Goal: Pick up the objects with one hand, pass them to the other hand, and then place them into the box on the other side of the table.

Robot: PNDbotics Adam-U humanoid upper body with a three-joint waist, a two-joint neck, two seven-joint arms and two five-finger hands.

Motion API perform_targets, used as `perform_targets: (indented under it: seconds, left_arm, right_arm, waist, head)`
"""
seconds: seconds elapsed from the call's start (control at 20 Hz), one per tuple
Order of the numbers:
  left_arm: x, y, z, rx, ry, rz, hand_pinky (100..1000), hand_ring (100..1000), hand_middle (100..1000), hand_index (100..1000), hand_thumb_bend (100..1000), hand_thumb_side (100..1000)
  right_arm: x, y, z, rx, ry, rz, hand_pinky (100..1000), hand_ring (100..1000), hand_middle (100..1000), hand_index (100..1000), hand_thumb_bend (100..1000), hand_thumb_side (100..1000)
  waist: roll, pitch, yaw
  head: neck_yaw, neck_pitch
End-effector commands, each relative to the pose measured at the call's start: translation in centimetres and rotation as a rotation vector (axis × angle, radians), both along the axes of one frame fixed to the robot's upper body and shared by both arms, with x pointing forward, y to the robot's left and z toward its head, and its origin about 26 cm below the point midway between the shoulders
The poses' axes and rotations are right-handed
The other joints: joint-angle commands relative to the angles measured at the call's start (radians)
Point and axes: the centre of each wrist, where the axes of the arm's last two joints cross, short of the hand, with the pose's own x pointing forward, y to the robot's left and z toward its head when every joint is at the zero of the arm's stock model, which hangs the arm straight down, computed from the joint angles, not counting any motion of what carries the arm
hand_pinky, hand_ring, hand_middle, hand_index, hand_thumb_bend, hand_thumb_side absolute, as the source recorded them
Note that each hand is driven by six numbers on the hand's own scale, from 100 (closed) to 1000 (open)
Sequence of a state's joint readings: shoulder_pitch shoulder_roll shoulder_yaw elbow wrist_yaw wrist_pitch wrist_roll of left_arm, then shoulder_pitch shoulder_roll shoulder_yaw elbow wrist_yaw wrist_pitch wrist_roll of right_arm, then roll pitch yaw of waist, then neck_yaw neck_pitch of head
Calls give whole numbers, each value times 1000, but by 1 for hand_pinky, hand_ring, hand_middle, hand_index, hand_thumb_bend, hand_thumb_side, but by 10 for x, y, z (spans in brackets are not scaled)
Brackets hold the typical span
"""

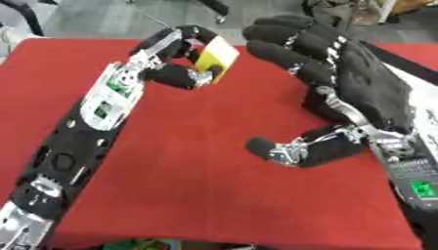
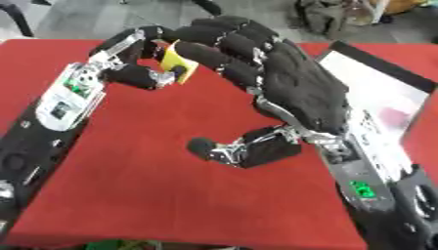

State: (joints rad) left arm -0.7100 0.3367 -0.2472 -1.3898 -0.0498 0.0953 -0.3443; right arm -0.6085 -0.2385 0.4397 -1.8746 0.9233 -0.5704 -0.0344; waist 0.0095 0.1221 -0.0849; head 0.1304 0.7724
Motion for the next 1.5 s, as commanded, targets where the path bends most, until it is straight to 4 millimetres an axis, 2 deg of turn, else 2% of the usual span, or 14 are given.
perform_targets:
  seconds: [0.05,0.3,0.65,1.5]
  left_arm:
    - [-4,-10,15,-24,-4,-70,665,442,403,501,100,100]
    - [-7,-20,25,15,24,-173,666,445,406,505,100,100]
    - [-8,-22,38,118,52,-275,666,450,412,511,100,100]
    - [-16,-21,49,190,104,-350,660,456,420,520,100,100]
  right_arm:
    - [1,4,5,13,-28,3,893,906,885,974,371,527]
    - [2,7,1,7,-40,6,883,886,875,962,347,494]
    - [4,6,-4,-25,-38,13,883,882,870,959,331,490]
    - [17,-8,-21,-99,16,-126,884,878,864,969,310,482]
  waist:
    - [-2,-8,2]
    - [-1,-6,2]
    - [2,-7,-3]
    - [8,-12,-8]
  head:
    - [-8,-2]
    - [-15,-2]
    - [-19,-2]
    - [-23,-2]
